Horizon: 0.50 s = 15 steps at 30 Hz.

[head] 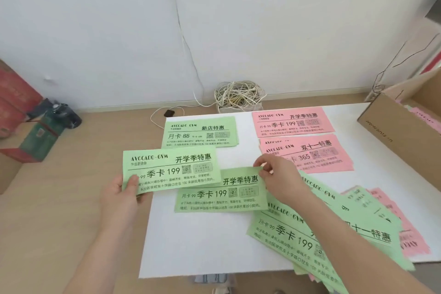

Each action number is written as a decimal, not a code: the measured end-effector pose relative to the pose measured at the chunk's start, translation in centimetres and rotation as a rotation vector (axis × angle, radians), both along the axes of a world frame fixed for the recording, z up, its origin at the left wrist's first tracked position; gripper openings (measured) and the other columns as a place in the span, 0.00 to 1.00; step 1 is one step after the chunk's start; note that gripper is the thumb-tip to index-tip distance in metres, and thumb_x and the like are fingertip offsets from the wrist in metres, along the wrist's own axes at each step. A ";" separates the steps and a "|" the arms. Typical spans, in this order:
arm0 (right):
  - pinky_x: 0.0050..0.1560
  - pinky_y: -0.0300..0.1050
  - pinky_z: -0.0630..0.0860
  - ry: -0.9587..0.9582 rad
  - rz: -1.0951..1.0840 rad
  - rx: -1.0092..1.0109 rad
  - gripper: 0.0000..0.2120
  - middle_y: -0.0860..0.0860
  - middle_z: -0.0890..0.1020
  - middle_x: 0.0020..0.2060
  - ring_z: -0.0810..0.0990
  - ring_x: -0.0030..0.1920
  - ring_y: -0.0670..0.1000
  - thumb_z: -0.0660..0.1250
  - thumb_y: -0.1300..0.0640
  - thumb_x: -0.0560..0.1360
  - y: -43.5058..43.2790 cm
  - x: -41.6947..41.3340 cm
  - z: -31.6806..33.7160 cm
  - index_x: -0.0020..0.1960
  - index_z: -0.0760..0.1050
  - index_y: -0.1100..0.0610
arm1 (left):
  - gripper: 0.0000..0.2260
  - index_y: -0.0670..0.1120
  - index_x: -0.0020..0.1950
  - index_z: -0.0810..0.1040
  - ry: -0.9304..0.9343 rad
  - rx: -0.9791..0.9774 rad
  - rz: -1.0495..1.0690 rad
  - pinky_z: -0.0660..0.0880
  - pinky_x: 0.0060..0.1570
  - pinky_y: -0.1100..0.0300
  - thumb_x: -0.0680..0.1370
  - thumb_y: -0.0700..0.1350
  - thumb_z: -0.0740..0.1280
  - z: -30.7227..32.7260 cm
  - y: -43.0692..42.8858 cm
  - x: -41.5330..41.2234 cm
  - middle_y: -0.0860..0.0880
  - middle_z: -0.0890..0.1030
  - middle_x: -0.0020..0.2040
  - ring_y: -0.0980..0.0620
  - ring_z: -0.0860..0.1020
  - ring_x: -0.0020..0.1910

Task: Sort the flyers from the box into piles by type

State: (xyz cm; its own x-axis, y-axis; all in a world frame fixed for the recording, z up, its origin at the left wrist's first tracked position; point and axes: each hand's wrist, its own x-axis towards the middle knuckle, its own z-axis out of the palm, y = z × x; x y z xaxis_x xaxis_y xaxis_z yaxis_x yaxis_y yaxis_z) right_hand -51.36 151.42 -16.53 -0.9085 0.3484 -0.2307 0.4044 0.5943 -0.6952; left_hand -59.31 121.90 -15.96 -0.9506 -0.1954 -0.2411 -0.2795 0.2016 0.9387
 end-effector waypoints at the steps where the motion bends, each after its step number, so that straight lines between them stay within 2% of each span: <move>1: 0.33 0.40 0.72 -0.002 0.005 -0.006 0.10 0.48 0.79 0.40 0.77 0.34 0.48 0.62 0.63 0.78 -0.9 -0.8 -0.3 0.48 0.74 0.48 | 0.07 0.47 0.50 0.76 -0.016 0.001 -0.009 0.75 0.27 0.68 0.81 0.38 0.59 -0.3 -0.5 -0.4 0.49 0.80 0.44 0.52 0.77 0.37; 5: 0.32 0.39 0.70 0.001 -0.005 -0.034 0.08 0.46 0.77 0.37 0.74 0.31 0.46 0.63 0.62 0.77 -3.8 -3.6 -1.2 0.52 0.76 0.52 | 0.09 0.51 0.46 0.76 -0.030 -0.049 -0.121 0.72 0.34 0.61 0.80 0.39 0.62 -1.2 -0.2 -0.8 0.52 0.82 0.44 0.56 0.79 0.37; 8: 0.38 0.41 0.71 0.002 -0.049 -0.053 0.11 0.46 0.77 0.38 0.76 0.35 0.48 0.63 0.62 0.77 -5.1 -4.7 -1.6 0.56 0.76 0.52 | 0.08 0.53 0.48 0.76 0.024 -0.126 -0.138 0.75 0.43 0.55 0.79 0.39 0.64 -2.3 0.6 -1.2 0.55 0.82 0.46 0.52 0.81 0.45; 10: 0.42 0.41 0.71 -0.007 -0.053 -0.036 0.14 0.48 0.78 0.44 0.77 0.42 0.49 0.62 0.62 0.77 -5.5 -4.8 -1.5 0.61 0.75 0.52 | 0.10 0.52 0.56 0.74 0.039 -0.286 -0.149 0.72 0.45 0.55 0.77 0.41 0.67 -2.7 1.2 -1.5 0.56 0.80 0.48 0.50 0.79 0.48; 13: 0.55 0.46 0.73 -0.002 -0.015 0.053 0.19 0.51 0.78 0.56 0.77 0.55 0.51 0.61 0.61 0.78 -5.1 -3.9 -1.0 0.68 0.70 0.52 | 0.25 0.49 0.67 0.67 0.154 -0.603 -0.175 0.70 0.50 0.51 0.72 0.41 0.72 -3.4 1.4 -1.4 0.46 0.75 0.55 0.44 0.73 0.52; 15: 0.60 0.45 0.70 0.007 0.044 0.152 0.20 0.49 0.76 0.62 0.74 0.61 0.50 0.62 0.58 0.78 -4.2 -2.1 -0.1 0.69 0.68 0.50 | 0.27 0.49 0.68 0.68 0.312 -0.818 -0.241 0.67 0.55 0.48 0.71 0.44 0.73 -3.9 1.2 -1.2 0.42 0.71 0.58 0.41 0.69 0.56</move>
